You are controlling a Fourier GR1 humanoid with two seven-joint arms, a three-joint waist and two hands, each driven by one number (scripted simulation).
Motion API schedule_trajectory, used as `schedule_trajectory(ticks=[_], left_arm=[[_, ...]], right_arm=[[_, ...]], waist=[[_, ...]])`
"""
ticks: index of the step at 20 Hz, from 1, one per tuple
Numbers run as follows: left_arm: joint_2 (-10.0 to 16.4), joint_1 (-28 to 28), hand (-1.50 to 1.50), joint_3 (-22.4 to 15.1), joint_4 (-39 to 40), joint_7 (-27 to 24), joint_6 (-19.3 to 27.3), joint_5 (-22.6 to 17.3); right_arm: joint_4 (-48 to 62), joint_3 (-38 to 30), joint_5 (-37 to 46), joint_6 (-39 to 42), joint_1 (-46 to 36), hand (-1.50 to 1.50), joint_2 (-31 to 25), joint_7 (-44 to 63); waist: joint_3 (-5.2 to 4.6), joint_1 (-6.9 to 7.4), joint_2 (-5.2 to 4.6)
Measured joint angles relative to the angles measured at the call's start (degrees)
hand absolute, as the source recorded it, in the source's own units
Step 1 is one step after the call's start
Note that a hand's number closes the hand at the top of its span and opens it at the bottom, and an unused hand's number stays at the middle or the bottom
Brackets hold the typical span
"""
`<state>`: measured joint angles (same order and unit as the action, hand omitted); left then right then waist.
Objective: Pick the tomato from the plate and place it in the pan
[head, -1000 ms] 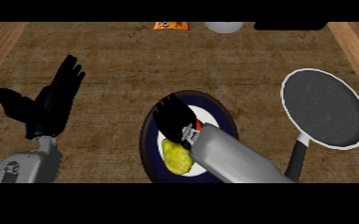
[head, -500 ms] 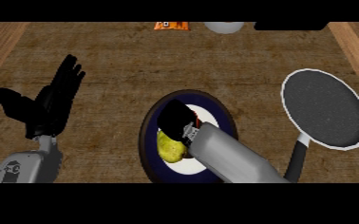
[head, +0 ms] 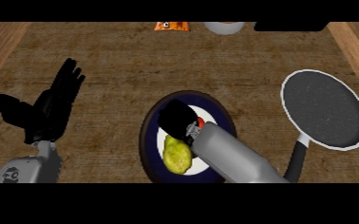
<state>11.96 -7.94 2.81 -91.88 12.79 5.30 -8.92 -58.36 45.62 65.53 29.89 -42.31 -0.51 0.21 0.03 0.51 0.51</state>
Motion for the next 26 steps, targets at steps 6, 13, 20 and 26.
schedule_trajectory(ticks=[6,13,20,26], left_arm=[[0.73,0.25,0.0,1.65,0.1,0.19,0.95,0.14],[0.76,0.84,0.0,1.86,-0.2,0.0,0.73,-0.07],[-0.13,-0.8,0.0,0.29,0.46,0.24,0.53,0.63],[-0.49,-1.03,0.0,-0.08,-0.03,0.76,0.68,1.08]], right_arm=[[2.95,-18.6,-5.2,-6.04,2.89,1.5,-0.82,16.09],[3.57,-35.43,-3.19,-19.41,-0.46,1.5,-0.96,44.26],[2.86,-34.89,9.97,-23.75,-11.13,1.5,-0.95,60.89],[1.88,-38.09,14.6,-21.77,-18.36,1.5,-1.99,63.08]], waist=[[0.26,-3.41,-0.04],[-0.02,-3.0,-0.14],[-0.12,-0.76,-0.29],[-0.09,-0.37,-0.32]])
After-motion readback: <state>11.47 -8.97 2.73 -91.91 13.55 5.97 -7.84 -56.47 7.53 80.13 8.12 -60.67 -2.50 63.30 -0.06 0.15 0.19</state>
